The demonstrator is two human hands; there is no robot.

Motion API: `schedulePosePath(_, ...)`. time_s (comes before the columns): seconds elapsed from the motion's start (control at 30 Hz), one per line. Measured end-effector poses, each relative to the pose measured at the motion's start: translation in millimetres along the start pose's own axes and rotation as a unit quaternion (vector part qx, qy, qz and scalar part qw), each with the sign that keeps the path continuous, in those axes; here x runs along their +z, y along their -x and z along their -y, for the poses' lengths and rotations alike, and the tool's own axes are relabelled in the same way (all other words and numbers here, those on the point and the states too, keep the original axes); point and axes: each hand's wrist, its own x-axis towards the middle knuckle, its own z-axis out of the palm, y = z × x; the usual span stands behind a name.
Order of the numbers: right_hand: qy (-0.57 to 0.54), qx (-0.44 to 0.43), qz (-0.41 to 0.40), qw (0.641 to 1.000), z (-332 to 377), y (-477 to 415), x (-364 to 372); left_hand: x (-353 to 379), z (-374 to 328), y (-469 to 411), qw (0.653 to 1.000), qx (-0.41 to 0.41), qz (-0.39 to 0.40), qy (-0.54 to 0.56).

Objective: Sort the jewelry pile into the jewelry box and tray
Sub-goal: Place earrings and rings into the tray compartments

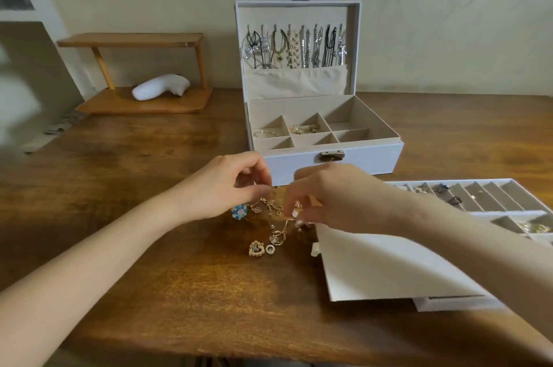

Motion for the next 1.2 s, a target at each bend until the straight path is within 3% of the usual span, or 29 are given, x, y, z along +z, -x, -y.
schedulePosePath(0.2, -0.005, 0.005, 0.059, 0.998, -5.2, -26.6, 14.1, -0.9, 0.7, 1.7, 1.000, -0.005, -0.025, 0.016)
schedulePosePath(0.37, -0.171, 0.026, 0.002, 0.985, -13.8, -19.5, -2.0, -0.3, 2.8, 4.2, 1.000, -0.013, -0.013, 0.011)
schedulePosePath(0.5, -0.320, 0.050, -0.034, 0.946, -22.7, -10.8, -14.5, 6.1, 3.7, 4.0, 0.999, -0.019, 0.002, -0.031)
schedulePosePath(0.73, -0.535, 0.081, -0.059, 0.839, -37.4, 6.7, -17.0, 12.8, -8.7, -3.4, 1.000, 0.001, 0.007, -0.014)
schedulePosePath(0.9, -0.555, 0.110, -0.069, 0.822, -42.9, 18.0, -19.3, 25.7, -18.8, -12.3, 0.996, 0.024, 0.031, -0.079)
schedulePosePath(1.07, -0.543, 0.129, -0.066, 0.827, -50.8, 27.9, -22.8, 28.7, -47.3, -25.9, 0.990, 0.110, -0.083, 0.037)
schedulePosePath(1.2, -0.528, 0.143, -0.078, 0.833, -55.8, 36.0, -23.3, 34.9, -67.4, -35.2, 0.980, 0.159, -0.122, -0.008)
